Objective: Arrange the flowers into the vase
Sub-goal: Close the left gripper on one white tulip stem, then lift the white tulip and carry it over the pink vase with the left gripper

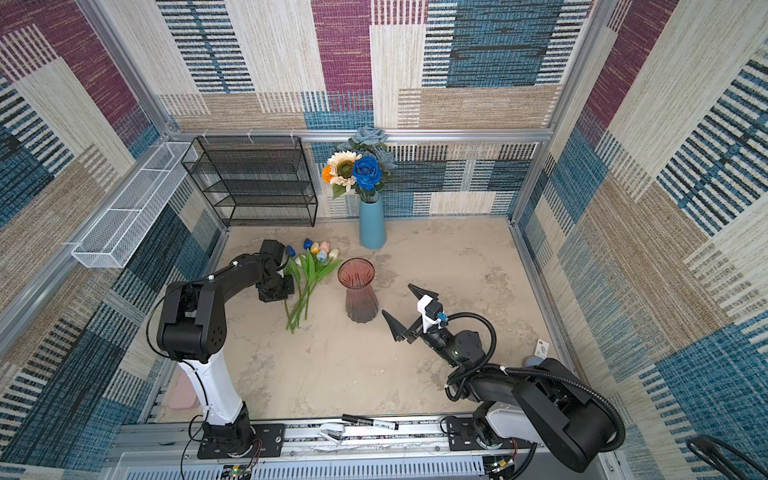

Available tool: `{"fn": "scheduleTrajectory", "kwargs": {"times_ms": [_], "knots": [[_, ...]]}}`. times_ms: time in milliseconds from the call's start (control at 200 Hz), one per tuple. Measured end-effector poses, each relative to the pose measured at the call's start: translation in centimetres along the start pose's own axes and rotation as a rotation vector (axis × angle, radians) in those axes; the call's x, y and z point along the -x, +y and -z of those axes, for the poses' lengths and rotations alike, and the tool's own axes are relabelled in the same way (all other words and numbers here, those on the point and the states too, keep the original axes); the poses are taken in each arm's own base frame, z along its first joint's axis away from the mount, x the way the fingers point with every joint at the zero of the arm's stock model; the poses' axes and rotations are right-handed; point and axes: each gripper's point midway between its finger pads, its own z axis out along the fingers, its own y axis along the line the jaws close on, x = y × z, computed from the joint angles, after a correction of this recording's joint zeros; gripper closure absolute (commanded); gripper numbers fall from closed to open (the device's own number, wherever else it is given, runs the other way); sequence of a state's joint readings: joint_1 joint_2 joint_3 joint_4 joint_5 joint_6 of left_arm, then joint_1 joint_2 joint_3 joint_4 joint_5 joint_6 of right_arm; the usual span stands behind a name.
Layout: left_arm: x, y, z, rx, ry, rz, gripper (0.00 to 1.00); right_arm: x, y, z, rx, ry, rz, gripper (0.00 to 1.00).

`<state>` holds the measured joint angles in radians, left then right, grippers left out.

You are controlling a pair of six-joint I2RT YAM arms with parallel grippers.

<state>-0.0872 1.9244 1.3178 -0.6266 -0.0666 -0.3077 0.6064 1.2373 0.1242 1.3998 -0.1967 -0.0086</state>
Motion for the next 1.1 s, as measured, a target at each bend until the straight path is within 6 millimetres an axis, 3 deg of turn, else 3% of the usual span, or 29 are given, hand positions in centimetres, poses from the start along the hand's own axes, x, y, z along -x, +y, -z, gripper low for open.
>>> {"fn": "scheduleTrajectory", "kwargs": {"times_ms": [276, 431, 706, 982, 1097], "knots": [[-0.3, 0.8, 1.1, 0.012, -0.014, 0.010, 1.00, 0.4, -0.3, 0.1, -0.018, -0.013, -0.005, 0.00], [-0.2, 1.1, 2.9, 0.004, -0.043, 0.015, 1.00, 0.7, -0.4, 0.2, -0.025, -0.022, -0.004, 0.00], [-0.2, 1.5, 9.1, -0.033, -0.252, 0.021, 1.00, 0.7, -0.6, 0.3, -0.036, -0.021, -0.004, 0.00], [0.2, 1.3, 17.1, -0.115, -0.596, 0.015, 1.00, 0.4, -0.7, 0.3, -0.047, -0.013, -0.006, 0.00], [0.9, 0.8, 18.6, -0.123, -0.631, -0.021, 1.00, 0.5, -0.8, 0.3, -0.049, -0.017, -0.005, 0.00]]}}
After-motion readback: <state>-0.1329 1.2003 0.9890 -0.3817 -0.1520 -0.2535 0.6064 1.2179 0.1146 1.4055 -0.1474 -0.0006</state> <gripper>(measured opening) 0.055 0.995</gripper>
